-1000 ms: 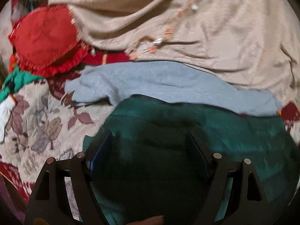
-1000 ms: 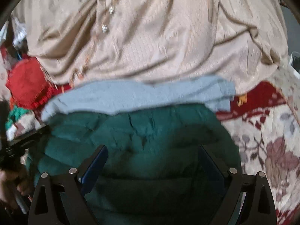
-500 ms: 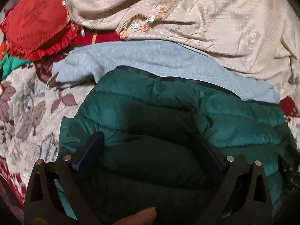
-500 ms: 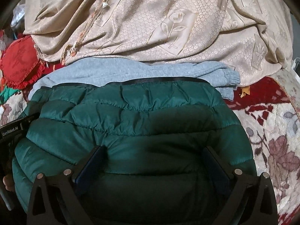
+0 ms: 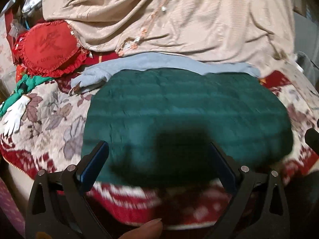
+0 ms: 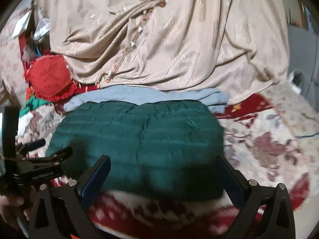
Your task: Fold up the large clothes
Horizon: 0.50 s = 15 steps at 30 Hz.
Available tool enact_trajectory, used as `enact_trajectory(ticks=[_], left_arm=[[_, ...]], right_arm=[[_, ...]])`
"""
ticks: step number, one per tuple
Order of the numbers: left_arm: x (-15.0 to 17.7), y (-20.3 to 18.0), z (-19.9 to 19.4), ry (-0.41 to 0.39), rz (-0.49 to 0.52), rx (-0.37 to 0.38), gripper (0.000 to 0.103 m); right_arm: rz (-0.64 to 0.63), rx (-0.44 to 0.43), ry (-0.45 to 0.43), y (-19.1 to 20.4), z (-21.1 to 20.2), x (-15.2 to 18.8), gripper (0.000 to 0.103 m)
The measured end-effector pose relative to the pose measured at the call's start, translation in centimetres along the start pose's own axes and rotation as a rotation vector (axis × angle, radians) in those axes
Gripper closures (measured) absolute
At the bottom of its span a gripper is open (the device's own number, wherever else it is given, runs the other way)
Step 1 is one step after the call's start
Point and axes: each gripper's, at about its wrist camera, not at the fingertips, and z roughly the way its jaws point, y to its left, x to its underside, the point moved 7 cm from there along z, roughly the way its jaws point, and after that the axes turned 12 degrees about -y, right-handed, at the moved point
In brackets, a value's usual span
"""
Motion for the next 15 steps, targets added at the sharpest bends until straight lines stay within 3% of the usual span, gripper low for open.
enact_trajectory(ticks=[6,15], left_arm=[[1.3,-1.4,-4.2,-0.013,0.009,0.074,0.004],[0.6,-0.9,-7.8,-0.07,-0.002,0.076,0.004]], right_arm=[[0.009,0.012,0.011,-0.3,-5.0,2.1,0.001],[-0.028,0.03,0.04,0.0,-7.7,4.6,0.001]])
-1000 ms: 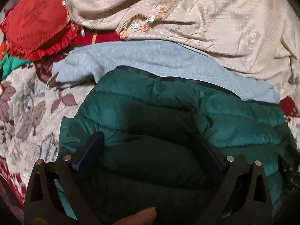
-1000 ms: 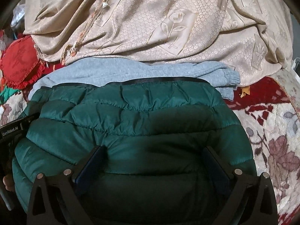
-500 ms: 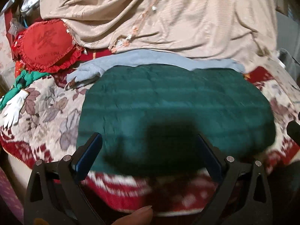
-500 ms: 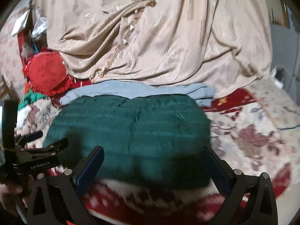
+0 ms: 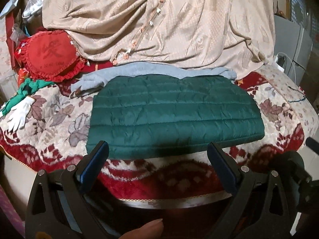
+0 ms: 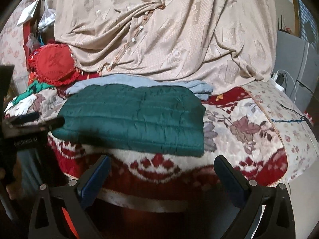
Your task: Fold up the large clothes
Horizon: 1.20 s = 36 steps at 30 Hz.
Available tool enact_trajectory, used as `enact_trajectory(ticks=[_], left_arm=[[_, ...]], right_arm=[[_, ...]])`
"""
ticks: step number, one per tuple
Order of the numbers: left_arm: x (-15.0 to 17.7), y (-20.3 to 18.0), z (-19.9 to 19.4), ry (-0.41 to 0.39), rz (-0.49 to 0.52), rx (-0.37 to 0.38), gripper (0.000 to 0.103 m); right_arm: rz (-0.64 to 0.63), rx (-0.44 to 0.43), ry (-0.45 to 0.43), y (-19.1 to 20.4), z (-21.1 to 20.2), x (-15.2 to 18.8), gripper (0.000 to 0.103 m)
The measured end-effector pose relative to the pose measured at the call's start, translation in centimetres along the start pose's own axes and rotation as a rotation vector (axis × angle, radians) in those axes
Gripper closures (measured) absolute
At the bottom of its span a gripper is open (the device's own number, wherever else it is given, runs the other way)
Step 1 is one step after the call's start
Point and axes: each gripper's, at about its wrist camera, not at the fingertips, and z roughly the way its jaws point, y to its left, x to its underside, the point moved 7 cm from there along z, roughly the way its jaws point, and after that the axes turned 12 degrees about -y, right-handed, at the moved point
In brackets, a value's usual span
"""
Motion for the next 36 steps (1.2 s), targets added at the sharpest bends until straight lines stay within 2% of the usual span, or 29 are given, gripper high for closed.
enact_trajectory(ticks=[36], left_arm=[[1.3,0.3,0.2,0.038,-0.014,-0.001,0.004]], right_arm=[[0.003,-0.011,0.005,0.3,0.0,0.1,0.001]])
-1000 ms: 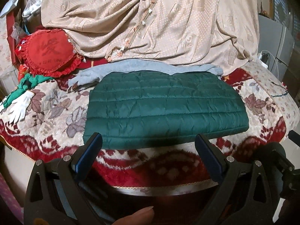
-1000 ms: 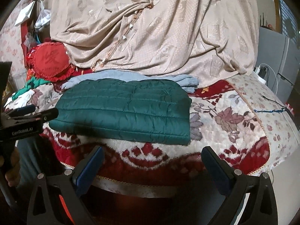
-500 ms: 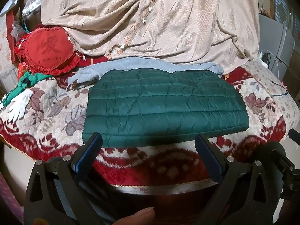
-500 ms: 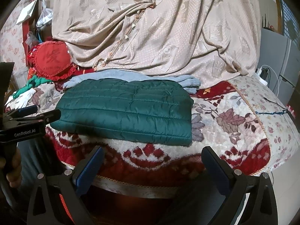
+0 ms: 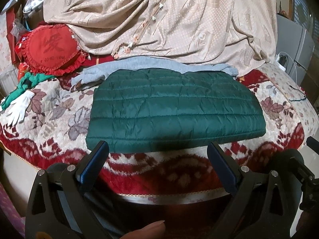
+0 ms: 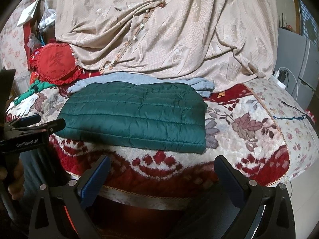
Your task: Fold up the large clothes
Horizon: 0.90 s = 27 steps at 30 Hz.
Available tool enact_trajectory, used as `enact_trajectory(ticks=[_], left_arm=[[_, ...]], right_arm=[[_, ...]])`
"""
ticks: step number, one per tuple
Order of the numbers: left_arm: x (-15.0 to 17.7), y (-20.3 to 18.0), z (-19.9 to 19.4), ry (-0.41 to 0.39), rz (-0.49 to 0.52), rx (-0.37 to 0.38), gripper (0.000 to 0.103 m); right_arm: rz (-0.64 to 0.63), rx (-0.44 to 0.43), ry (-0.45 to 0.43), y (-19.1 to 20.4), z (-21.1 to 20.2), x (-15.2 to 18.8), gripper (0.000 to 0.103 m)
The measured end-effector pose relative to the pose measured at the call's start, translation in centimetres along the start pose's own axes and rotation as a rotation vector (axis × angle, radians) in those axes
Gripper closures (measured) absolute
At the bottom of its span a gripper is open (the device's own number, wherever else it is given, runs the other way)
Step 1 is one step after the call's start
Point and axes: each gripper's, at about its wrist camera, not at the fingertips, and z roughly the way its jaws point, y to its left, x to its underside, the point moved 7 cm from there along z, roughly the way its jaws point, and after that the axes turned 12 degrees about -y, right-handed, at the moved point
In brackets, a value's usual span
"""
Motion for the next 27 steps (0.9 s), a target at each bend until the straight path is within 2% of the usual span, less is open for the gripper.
enact_trajectory(ticks=[27], left_arm=[[1.3,0.3,0.9,0.032,-0.016,-0.009,0.004]], right_arm=[[0.005,0.0,0.004,0.2,0.2,0.1,0.001]])
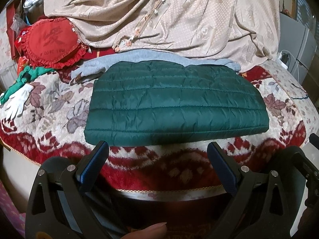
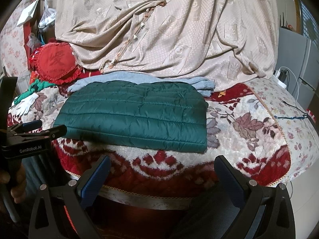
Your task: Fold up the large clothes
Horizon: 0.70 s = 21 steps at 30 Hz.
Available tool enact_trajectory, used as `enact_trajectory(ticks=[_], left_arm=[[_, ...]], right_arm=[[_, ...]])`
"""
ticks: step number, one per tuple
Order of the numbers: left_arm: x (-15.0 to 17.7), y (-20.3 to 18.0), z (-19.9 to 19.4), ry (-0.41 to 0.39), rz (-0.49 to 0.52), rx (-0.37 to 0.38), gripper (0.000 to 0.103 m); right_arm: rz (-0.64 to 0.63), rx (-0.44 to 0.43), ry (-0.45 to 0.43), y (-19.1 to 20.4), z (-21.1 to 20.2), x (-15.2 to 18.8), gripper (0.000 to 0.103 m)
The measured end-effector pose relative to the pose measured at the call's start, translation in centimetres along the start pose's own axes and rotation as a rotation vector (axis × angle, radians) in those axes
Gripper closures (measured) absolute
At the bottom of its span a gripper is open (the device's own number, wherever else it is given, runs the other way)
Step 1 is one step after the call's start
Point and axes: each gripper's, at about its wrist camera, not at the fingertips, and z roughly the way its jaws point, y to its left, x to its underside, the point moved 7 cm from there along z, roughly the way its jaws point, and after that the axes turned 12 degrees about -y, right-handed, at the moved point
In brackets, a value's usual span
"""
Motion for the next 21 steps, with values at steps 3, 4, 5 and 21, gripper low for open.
enact_trajectory(ticks=[3,4,5,21], left_arm=[[0.04,-0.07,0.19,0.007,-0.005,0.003,0.004],[0.06,-0.07,0.21,0.008,-0.006,0.003,0.004],[0.08,-0.05,0.23,0.008,-0.006,0.003,0.004],[0.2,0.01,0.51,0.017,-0.008,0.0,0.004]], right_arm=[[0.001,0.0,0.0,0.01,0.07,0.03,0.001],[0.001,-0.001,0.001,-0.04,0.02,-0.05,0.001],[0.001,-0.001,0.0,-0.04,0.03,-0.07,0.001],[0.0,0.001,0.002,0.07,0.19,-0.05,0.001]])
